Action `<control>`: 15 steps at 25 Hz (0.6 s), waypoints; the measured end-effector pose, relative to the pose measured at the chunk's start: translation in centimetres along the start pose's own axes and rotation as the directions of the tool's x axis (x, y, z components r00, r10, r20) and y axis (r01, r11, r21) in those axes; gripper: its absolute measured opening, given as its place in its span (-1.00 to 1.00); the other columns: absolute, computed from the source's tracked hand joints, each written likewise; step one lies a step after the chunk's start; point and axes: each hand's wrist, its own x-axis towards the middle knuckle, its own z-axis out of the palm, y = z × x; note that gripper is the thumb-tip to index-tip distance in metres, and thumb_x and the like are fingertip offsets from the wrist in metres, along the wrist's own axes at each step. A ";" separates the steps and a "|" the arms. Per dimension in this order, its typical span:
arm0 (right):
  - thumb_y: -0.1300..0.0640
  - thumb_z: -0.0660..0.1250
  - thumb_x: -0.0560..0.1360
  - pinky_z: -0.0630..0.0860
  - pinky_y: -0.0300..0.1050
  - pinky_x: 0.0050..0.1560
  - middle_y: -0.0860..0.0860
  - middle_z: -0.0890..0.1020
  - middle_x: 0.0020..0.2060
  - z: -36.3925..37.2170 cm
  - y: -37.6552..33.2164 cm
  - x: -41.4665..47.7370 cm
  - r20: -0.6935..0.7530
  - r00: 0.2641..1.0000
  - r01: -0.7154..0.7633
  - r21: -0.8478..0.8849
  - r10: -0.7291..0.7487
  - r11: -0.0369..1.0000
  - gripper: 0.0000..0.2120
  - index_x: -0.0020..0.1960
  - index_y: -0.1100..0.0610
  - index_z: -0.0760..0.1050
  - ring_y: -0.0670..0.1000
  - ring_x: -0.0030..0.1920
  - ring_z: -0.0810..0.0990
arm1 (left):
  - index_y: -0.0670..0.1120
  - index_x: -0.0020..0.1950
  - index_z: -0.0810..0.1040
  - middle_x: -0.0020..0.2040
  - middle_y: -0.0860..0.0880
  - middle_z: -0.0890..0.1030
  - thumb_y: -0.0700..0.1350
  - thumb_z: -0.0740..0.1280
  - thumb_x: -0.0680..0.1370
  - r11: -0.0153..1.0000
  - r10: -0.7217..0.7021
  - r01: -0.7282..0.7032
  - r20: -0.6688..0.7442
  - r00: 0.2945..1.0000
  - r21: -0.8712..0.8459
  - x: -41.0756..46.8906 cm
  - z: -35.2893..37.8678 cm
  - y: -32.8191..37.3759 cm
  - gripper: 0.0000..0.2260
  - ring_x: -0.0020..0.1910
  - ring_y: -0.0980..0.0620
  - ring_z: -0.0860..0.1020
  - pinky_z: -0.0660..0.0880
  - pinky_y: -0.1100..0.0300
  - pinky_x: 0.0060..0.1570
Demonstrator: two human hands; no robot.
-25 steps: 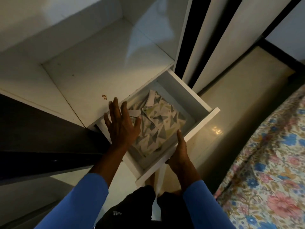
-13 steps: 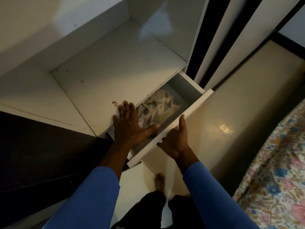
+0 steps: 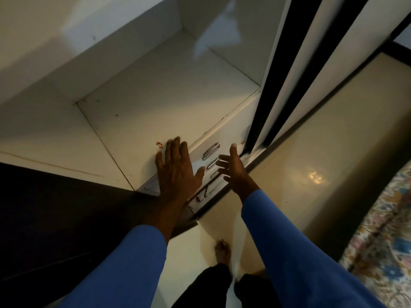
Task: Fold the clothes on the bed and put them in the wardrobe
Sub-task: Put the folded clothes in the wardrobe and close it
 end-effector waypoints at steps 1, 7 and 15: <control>-0.32 0.02 0.67 0.41 0.19 0.42 0.24 0.48 0.45 -0.9 1.0 -0.2 -0.071 0.997 0.007 -0.058 -0.011 0.998 -0.33 0.50 0.17 0.39 0.28 0.41 0.48 | -0.09 0.68 0.02 0.69 -0.16 -0.04 0.36 0.29 0.53 0.991 0.119 -0.117 -0.037 0.992 0.064 1.0 0.2 -0.2 -0.09 0.67 -0.18 -0.07 0.00 -0.23 0.60; -0.11 0.27 0.66 0.54 -0.08 0.01 0.13 0.57 0.26 -3.8 6.2 4.5 -0.049 0.985 -0.163 0.026 0.164 0.986 -0.62 0.33 0.13 0.48 0.14 0.20 0.58 | -0.16 0.68 -0.19 0.67 -0.20 -0.25 0.41 0.16 0.52 0.635 0.693 -0.676 0.110 0.713 0.374 9.5 -0.1 0.6 -0.01 0.65 -0.22 -0.24 -0.03 -0.24 0.59; -0.22 0.22 0.66 0.35 0.15 0.46 0.08 0.38 0.51 0.0 9.9 20.2 -0.133 0.963 -0.134 0.522 0.236 0.842 -0.38 0.60 0.07 0.24 0.16 0.51 0.35 | 0.07 0.58 0.34 0.67 -0.12 0.11 0.50 0.08 0.49 0.431 0.783 -0.754 0.209 0.585 0.496 11.1 0.6 1.0 -0.21 0.64 -0.31 -0.21 -0.04 -0.38 0.54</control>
